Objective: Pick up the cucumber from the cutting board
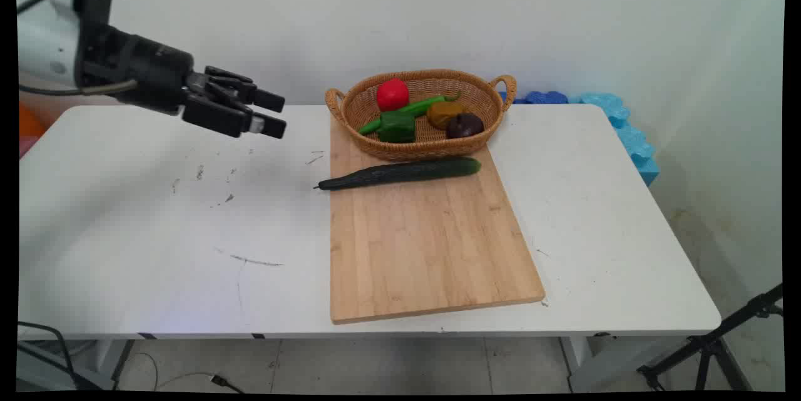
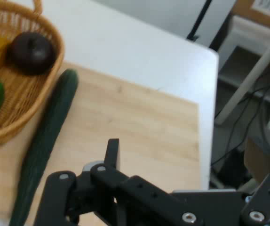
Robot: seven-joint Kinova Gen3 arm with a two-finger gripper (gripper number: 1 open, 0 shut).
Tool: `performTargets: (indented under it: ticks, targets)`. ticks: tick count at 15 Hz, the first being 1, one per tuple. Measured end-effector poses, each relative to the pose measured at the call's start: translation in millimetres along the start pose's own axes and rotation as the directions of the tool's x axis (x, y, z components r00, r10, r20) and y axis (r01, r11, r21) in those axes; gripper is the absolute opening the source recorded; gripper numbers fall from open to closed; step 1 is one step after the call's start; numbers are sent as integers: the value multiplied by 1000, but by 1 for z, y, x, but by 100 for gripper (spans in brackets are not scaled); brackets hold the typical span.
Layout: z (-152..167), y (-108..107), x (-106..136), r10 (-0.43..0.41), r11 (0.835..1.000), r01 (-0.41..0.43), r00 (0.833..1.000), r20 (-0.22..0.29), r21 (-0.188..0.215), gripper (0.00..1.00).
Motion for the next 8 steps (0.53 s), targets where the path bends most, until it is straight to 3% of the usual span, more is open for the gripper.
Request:
performTargets:
  ticks: [4,8]
  targets:
    - [31,-10,8,-4,996,-5,995,103,87,100]
    - [71,-24,14,21,983,-58,978,207,174,100]
